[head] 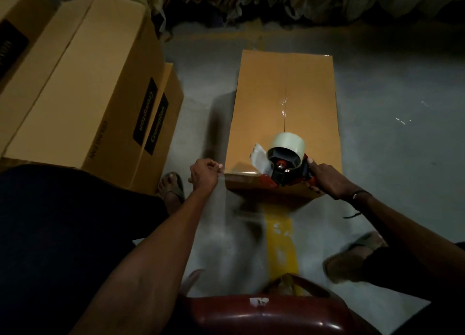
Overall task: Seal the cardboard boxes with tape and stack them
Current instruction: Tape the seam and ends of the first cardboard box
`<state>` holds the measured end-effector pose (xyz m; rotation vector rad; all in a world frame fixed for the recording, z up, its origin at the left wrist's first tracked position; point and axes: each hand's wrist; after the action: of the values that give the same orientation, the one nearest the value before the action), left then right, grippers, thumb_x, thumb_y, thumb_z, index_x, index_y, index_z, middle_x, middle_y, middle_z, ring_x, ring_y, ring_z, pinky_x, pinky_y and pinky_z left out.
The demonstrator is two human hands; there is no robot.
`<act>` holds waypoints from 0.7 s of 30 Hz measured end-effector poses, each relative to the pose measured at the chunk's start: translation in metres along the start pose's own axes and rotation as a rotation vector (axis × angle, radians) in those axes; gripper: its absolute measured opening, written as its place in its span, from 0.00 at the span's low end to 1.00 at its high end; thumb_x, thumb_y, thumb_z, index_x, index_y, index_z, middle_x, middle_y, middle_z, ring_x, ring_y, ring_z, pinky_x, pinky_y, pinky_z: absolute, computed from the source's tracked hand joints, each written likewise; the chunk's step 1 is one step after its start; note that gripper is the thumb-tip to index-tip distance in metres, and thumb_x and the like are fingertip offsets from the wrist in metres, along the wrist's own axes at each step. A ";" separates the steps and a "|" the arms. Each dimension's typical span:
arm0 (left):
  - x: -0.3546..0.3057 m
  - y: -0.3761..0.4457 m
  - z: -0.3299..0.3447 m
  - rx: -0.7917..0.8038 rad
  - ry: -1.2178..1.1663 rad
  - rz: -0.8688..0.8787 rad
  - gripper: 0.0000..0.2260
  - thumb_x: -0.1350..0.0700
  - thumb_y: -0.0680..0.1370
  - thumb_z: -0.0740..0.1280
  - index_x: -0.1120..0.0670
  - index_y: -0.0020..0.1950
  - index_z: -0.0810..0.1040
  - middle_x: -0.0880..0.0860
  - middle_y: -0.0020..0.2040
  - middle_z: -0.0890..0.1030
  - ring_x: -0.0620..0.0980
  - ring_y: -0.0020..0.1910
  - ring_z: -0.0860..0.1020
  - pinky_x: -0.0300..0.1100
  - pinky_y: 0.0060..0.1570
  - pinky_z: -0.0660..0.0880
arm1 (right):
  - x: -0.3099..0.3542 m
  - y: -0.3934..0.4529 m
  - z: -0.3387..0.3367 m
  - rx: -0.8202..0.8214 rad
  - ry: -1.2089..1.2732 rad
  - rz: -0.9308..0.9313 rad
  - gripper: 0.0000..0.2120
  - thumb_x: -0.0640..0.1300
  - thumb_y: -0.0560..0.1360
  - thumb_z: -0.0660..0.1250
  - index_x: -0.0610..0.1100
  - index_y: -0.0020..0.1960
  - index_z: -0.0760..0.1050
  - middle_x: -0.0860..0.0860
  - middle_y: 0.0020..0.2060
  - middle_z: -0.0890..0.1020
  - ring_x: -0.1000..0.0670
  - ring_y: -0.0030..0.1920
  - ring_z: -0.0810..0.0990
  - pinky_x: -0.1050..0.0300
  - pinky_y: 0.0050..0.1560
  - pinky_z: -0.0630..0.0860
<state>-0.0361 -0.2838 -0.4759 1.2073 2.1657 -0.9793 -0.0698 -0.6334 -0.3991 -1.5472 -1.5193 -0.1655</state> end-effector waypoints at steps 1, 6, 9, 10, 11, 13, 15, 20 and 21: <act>0.000 -0.001 0.001 0.000 0.009 0.008 0.11 0.51 0.75 0.77 0.47 0.34 0.82 0.51 0.37 0.85 0.54 0.45 0.83 0.52 0.51 0.81 | 0.000 0.000 0.001 0.002 -0.015 -0.002 0.44 0.66 0.84 0.40 0.35 0.33 0.75 0.39 0.26 0.78 0.46 0.25 0.74 0.63 0.34 0.73; 0.006 0.000 0.010 0.004 0.021 -0.025 0.07 0.50 0.75 0.76 0.48 0.37 0.84 0.51 0.40 0.85 0.54 0.47 0.83 0.55 0.55 0.79 | -0.004 0.003 0.006 -0.023 -0.055 0.002 0.41 0.64 0.85 0.40 0.40 0.29 0.74 0.45 0.23 0.77 0.49 0.24 0.75 0.55 0.39 0.73; 0.015 0.001 0.016 0.027 -0.032 -0.075 0.07 0.47 0.74 0.76 0.45 0.37 0.83 0.51 0.42 0.86 0.56 0.47 0.83 0.58 0.56 0.79 | -0.008 0.006 0.008 -0.048 -0.075 0.008 0.42 0.65 0.85 0.39 0.41 0.28 0.73 0.45 0.23 0.78 0.48 0.24 0.75 0.54 0.38 0.73; 0.013 -0.001 0.016 0.030 -0.049 -0.073 0.05 0.47 0.75 0.76 0.45 0.40 0.84 0.52 0.43 0.86 0.56 0.49 0.84 0.59 0.57 0.79 | -0.010 0.008 0.007 -0.044 -0.086 0.017 0.42 0.65 0.85 0.39 0.41 0.28 0.73 0.44 0.24 0.78 0.48 0.24 0.76 0.54 0.38 0.74; 0.012 -0.002 0.016 0.033 -0.060 -0.070 0.04 0.47 0.75 0.76 0.46 0.44 0.86 0.53 0.46 0.87 0.57 0.51 0.83 0.58 0.59 0.79 | -0.010 0.009 0.006 -0.036 -0.102 0.021 0.41 0.64 0.85 0.39 0.42 0.29 0.74 0.45 0.24 0.78 0.48 0.25 0.76 0.54 0.38 0.75; 0.012 -0.002 0.016 0.059 -0.044 -0.098 0.10 0.49 0.76 0.75 0.47 0.56 0.86 0.53 0.57 0.86 0.58 0.60 0.81 0.53 0.64 0.75 | -0.009 0.010 0.006 -0.033 -0.194 0.046 0.34 0.61 0.86 0.41 0.43 0.40 0.77 0.48 0.25 0.77 0.48 0.26 0.75 0.50 0.39 0.75; 0.018 -0.001 0.017 0.103 0.037 -0.129 0.16 0.49 0.76 0.75 0.47 0.63 0.83 0.53 0.62 0.84 0.58 0.64 0.79 0.54 0.67 0.73 | -0.012 0.013 0.008 -0.027 -0.277 0.053 0.24 0.58 0.84 0.46 0.42 0.54 0.73 0.48 0.31 0.77 0.47 0.31 0.71 0.49 0.39 0.70; 0.012 -0.015 0.016 -0.090 0.025 -0.089 0.05 0.59 0.79 0.69 0.51 0.52 0.83 0.57 0.54 0.84 0.62 0.58 0.79 0.57 0.60 0.75 | -0.005 0.014 0.013 -0.127 -0.377 0.027 0.44 0.66 0.81 0.35 0.30 0.53 0.74 0.40 0.35 0.76 0.42 0.33 0.73 0.44 0.41 0.73; 0.003 -0.019 0.016 -0.141 -0.005 -0.065 0.04 0.58 0.81 0.68 0.53 0.51 0.83 0.58 0.53 0.85 0.62 0.57 0.79 0.53 0.57 0.75 | -0.007 0.014 0.013 -0.091 -0.355 0.022 0.47 0.66 0.81 0.33 0.29 0.57 0.75 0.38 0.34 0.77 0.39 0.33 0.73 0.44 0.36 0.71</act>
<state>-0.0530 -0.3014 -0.4819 1.0737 2.2414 -0.8392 -0.0663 -0.6270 -0.4184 -1.7320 -1.7880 0.0588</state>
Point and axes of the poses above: each hand's wrist, its own y-axis towards the middle knuckle, its own z-axis out of the palm, x = y × z
